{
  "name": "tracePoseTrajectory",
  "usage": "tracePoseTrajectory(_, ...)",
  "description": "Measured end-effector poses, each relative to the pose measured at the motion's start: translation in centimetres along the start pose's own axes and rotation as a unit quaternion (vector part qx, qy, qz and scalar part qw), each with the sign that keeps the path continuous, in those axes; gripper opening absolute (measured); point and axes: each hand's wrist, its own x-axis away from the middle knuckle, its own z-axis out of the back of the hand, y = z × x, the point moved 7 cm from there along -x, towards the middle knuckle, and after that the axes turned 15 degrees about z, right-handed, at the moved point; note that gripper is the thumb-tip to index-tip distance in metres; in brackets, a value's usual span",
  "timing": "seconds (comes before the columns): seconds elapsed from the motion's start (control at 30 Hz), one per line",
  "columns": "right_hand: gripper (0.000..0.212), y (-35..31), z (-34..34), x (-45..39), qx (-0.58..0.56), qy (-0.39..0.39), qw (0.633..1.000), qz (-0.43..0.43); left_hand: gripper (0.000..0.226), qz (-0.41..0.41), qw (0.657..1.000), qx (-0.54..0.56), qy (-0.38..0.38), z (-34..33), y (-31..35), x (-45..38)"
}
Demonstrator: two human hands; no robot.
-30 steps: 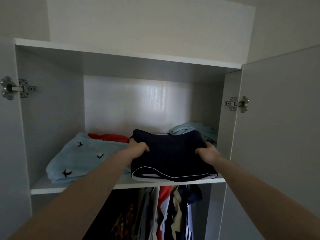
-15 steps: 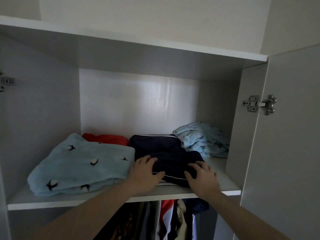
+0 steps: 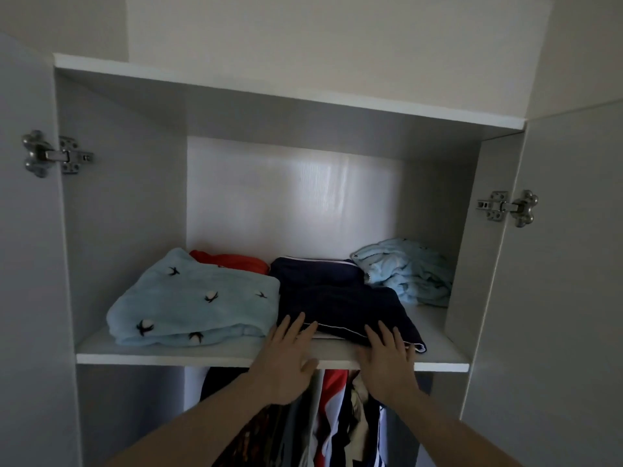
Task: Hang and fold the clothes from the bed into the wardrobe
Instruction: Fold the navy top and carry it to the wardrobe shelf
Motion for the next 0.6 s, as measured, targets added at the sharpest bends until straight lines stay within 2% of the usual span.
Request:
tracePoseTrajectory(0.17,0.062,-4.0,1.3,6.5,-0.11,-0.011,0.992,0.06,0.068,0.0,0.998,0.048,0.05,3.1,-1.9,9.3)
tracePoseTrajectory(0.37,0.06,-10.3,5.3,15.5,-0.265,0.027,0.953,0.141,0.06,0.027,0.987,0.116,0.112,8.2,-2.7,22.3)
tracePoseTrajectory(0.47,0.059,-12.9,6.7,20.7,-0.311,0.014,0.935,0.172,0.058,0.076,0.982,0.131,0.116,10.6,-3.8,29.2)
tracePoseTrajectory(0.6,0.056,-16.0,8.0,26.8,-0.343,0.004,0.914,0.217,0.06,0.136,0.969,0.113,0.172,14.7,-5.5,38.6)
